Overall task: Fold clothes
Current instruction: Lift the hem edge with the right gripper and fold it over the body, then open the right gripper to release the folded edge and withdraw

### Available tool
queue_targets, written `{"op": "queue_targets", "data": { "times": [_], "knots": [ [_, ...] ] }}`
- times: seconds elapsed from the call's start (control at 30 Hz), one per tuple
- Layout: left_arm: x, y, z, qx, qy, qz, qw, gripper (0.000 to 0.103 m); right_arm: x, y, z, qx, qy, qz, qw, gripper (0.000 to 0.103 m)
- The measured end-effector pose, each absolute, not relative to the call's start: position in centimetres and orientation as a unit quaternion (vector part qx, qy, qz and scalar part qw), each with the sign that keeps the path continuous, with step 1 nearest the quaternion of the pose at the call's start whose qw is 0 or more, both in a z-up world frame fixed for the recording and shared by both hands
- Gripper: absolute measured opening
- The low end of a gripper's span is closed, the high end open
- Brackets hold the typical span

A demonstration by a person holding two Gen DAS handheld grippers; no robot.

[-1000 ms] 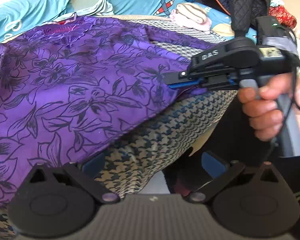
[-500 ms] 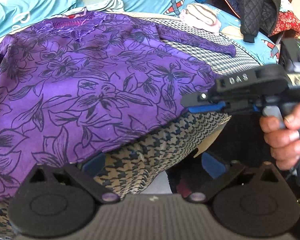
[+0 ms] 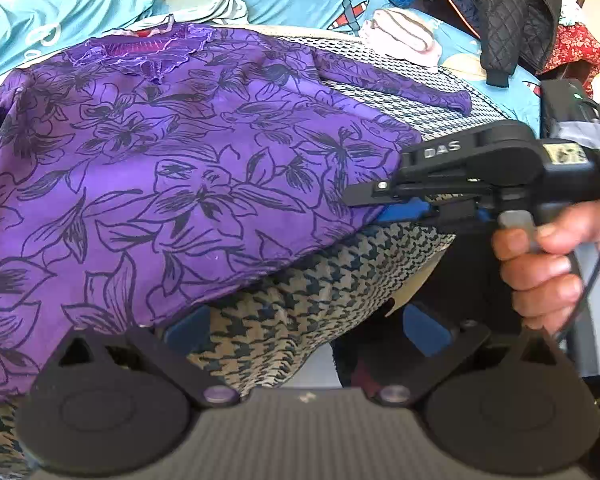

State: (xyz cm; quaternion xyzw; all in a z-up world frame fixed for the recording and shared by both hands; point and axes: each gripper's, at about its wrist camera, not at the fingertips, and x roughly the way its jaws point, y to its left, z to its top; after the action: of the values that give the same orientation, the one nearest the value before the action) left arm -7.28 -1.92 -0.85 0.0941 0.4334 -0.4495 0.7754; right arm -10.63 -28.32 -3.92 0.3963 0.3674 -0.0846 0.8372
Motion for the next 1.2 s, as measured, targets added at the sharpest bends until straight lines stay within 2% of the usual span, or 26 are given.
{"op": "queue_targets", "data": {
  "times": [0.03,0.07,0.17,0.5,0.63,0.83,1.2],
  "knots": [
    [-7.4,-2.0,-0.9,0.095,0.433,-0.451,0.774,0.103,-10.5,-28.3,-4.0,0.396,0.366,-0.089,0.837,0.021],
    [-7.5,-2.0,-0.9,0.096,0.433,-0.453,0.773,0.103,-10.3,-28.1,-4.0,0.387,0.365,-0.095,0.842,0.013],
    [-7.9,-2.3,-1.0,0.100,0.431,-0.461,0.770,0.103,-10.2,-27.4,-3.6,0.358,0.355,-0.097,0.858,0.006],
    [-6.4,-2.8,-0.7,0.077,0.419,-0.440,0.790,0.103,-9.3,-28.1,-0.3,0.385,0.237,-0.039,0.891,0.005],
    [-4.6,-1.7,0.0,0.048,0.413,-0.408,0.813,0.103,-8.7,-28.5,0.2,0.390,0.228,-0.046,0.891,0.005],
    [-1.0,-0.5,0.0,0.036,0.417,-0.318,0.851,0.103,-8.4,-28.8,0.2,0.387,0.232,-0.048,0.891,0.005],
    [2.3,3.4,-1.0,0.026,0.435,-0.176,0.883,0.103,-9.7,-26.2,-0.7,0.223,0.318,-0.065,0.919,0.011]
  ]
}}
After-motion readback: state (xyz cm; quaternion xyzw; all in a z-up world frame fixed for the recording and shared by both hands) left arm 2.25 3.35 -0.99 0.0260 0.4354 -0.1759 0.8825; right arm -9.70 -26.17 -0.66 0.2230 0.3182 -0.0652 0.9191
